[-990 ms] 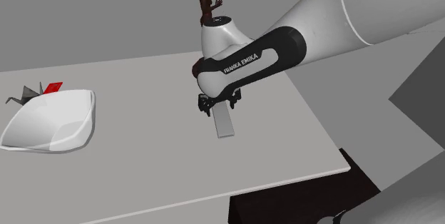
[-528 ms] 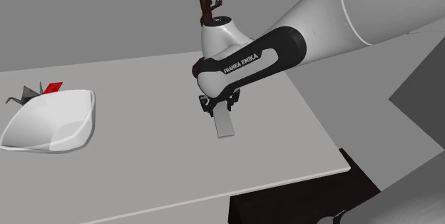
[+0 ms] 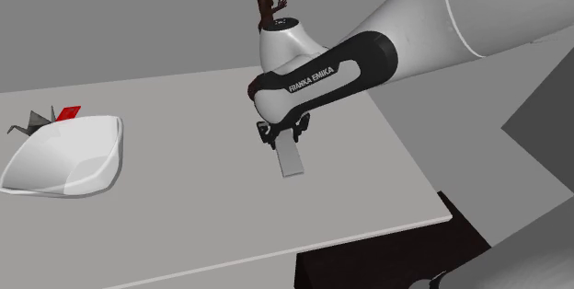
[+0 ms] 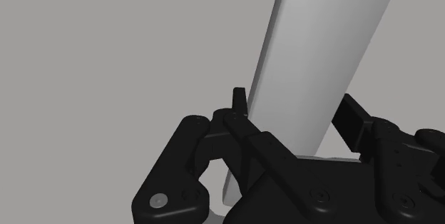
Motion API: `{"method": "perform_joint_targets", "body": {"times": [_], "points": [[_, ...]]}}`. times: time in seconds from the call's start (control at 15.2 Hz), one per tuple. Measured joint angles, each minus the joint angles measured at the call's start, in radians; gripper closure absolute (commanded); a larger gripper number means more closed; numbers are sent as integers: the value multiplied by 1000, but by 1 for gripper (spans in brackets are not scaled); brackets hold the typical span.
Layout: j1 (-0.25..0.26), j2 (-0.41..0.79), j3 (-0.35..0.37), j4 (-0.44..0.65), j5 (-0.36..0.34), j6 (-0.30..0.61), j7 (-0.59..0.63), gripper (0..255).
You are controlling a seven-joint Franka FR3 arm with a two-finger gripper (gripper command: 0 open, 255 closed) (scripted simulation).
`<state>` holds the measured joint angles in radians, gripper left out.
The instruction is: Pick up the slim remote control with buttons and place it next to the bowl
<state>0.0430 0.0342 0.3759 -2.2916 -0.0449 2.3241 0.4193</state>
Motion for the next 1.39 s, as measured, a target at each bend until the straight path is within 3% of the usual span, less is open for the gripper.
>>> {"method": "perform_joint_targets", "body": {"times": [1.39], "points": [[-2, -143, -8, 145, 66, -277, -52, 255]]}}
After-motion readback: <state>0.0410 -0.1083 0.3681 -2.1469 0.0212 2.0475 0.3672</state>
